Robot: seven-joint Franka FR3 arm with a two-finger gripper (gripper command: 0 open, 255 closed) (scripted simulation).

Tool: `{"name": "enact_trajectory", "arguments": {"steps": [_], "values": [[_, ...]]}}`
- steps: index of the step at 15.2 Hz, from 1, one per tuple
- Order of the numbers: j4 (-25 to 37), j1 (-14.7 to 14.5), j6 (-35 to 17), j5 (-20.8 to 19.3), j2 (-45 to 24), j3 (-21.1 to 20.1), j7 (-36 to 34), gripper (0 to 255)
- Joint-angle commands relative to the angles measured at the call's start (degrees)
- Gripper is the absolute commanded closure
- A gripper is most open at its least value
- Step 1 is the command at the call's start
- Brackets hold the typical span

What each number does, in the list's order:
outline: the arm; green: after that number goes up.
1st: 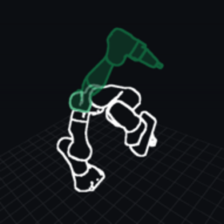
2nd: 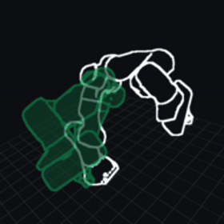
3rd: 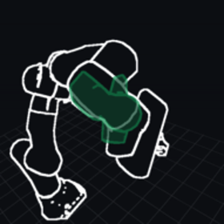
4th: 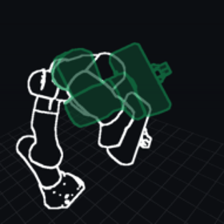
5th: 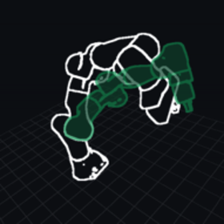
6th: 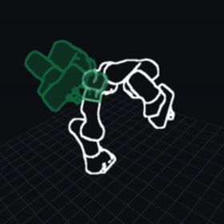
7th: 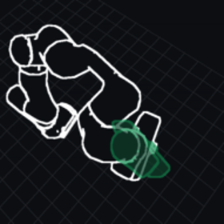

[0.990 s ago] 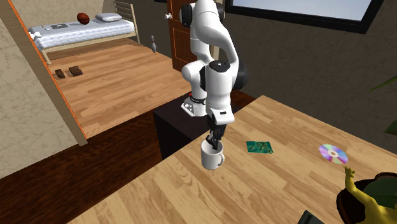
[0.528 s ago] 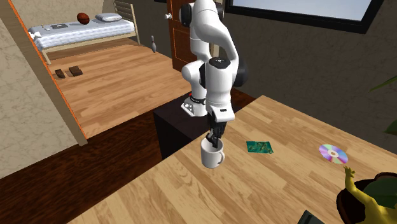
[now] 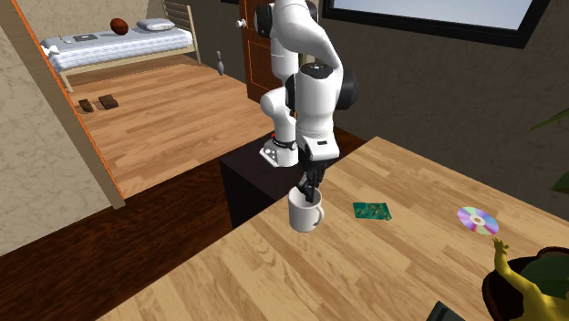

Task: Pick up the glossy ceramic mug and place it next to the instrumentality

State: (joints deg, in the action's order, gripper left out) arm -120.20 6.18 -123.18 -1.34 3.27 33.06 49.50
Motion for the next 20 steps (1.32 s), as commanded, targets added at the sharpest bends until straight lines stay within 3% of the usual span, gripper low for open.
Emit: {"name": "enact_trajectory", "arguments": {"steps": [1,20], "values": [[0.98,-0.01,1.49,-0.37,0.59,-0.08,-0.25,255],[13.42,-0.32,16.00,-1.60,3.01,-0.86,-1.27,255]]}}
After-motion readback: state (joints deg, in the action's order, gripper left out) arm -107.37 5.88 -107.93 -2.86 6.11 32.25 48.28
